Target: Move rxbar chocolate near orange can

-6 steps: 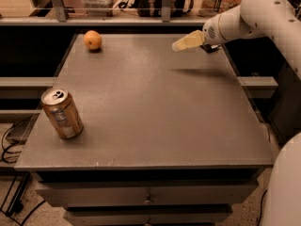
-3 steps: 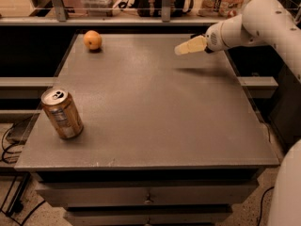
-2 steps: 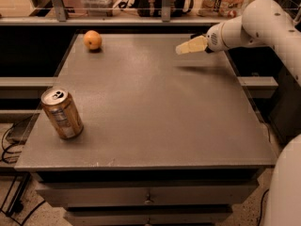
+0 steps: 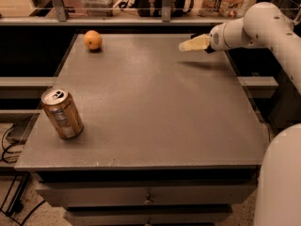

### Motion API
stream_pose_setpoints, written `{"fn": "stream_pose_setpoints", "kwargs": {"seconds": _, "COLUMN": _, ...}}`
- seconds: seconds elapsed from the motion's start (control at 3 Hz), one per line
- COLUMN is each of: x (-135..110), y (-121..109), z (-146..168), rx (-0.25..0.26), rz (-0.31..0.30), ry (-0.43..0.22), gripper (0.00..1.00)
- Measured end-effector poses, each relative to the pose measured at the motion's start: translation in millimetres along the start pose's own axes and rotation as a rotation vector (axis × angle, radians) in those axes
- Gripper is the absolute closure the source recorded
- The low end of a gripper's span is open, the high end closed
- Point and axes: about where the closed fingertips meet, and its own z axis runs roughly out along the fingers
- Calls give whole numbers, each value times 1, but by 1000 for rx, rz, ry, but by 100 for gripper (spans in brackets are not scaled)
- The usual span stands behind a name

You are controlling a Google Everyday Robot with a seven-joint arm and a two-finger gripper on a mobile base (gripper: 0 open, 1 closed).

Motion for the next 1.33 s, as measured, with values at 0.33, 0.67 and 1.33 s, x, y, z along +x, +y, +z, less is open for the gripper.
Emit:
{"fn": "stream_pose_setpoints", "kwargs": {"seconds": 0.33, "x": 2, "y": -7, "z": 9, "rx": 1, "rz": 17, "ry": 2, "gripper": 0}}
{"fn": "stream_pose_setpoints", "kwargs": {"seconds": 0.67, "x": 7, "y": -12, "z": 19, "rx": -2, "rz": 29, "ry": 16, "gripper": 0}}
{"fn": "stream_pose_setpoints", "kwargs": {"seconds": 1.33, "x": 9, "y": -26, "z": 32, "rx": 32, "rz": 17, "ry": 31, "gripper": 0}}
